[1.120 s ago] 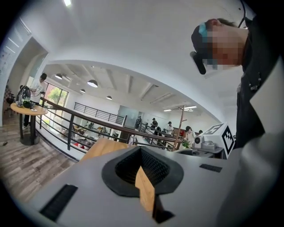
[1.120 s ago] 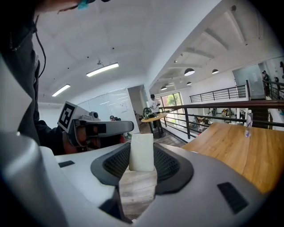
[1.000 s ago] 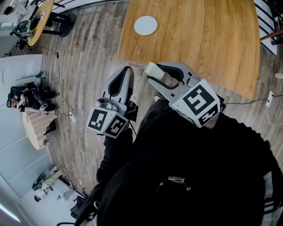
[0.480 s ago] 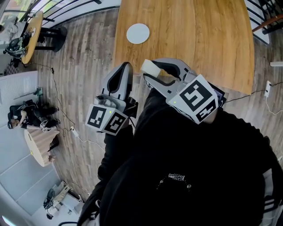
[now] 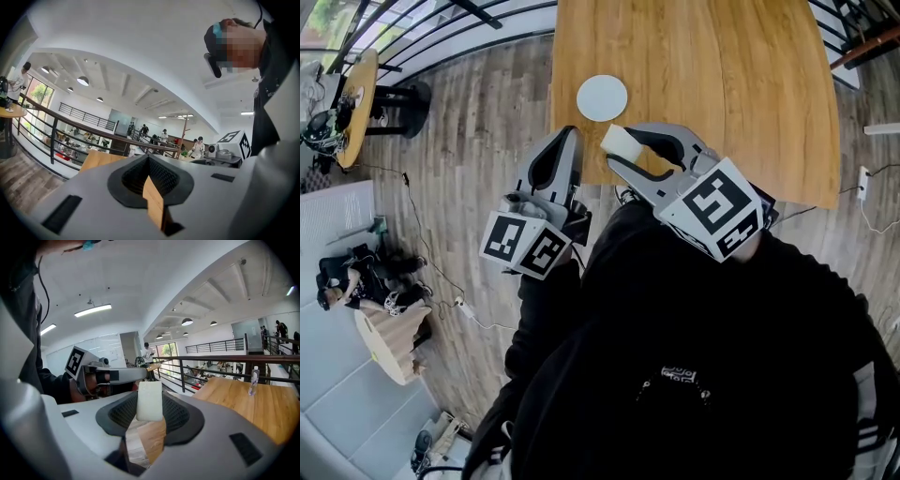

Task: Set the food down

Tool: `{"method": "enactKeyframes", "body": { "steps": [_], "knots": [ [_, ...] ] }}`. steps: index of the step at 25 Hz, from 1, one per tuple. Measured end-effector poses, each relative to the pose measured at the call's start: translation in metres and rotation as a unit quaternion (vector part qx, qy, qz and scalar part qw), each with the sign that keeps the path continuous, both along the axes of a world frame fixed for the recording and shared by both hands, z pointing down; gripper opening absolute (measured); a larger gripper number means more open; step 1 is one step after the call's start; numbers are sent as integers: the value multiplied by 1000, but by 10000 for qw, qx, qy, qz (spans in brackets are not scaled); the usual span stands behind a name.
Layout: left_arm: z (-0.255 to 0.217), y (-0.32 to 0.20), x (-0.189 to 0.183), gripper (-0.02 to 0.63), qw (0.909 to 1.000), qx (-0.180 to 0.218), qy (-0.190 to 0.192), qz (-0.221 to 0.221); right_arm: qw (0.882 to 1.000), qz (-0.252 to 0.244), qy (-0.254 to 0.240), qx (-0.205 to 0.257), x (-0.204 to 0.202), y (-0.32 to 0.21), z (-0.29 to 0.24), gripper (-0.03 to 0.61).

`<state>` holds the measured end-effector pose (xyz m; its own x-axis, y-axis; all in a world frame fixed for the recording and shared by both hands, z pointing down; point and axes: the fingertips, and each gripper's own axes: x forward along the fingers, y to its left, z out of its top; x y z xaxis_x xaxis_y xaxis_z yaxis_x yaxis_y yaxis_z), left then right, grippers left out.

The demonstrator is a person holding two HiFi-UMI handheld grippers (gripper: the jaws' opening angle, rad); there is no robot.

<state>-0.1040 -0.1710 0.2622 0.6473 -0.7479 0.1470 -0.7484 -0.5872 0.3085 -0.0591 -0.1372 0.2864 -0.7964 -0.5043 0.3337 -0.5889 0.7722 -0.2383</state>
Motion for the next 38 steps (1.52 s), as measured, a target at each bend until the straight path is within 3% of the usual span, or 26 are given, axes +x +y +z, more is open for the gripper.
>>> {"method": "enactKeyframes", "body": {
  "steps": [14,27,38],
  "knots": [
    [18,-68,-54,-2,9975,-249,136,652,9987,457,234,-69,-68,-70,3,172],
    [49,-97,-75,-2,9887,-623,402,1302,9922,986,718,-264,-90,-104,20,172],
    [53,-112,-65,-2,9921,-724,430,935,9954,646,630,-333,-84,-121,25,172]
  ]
}}
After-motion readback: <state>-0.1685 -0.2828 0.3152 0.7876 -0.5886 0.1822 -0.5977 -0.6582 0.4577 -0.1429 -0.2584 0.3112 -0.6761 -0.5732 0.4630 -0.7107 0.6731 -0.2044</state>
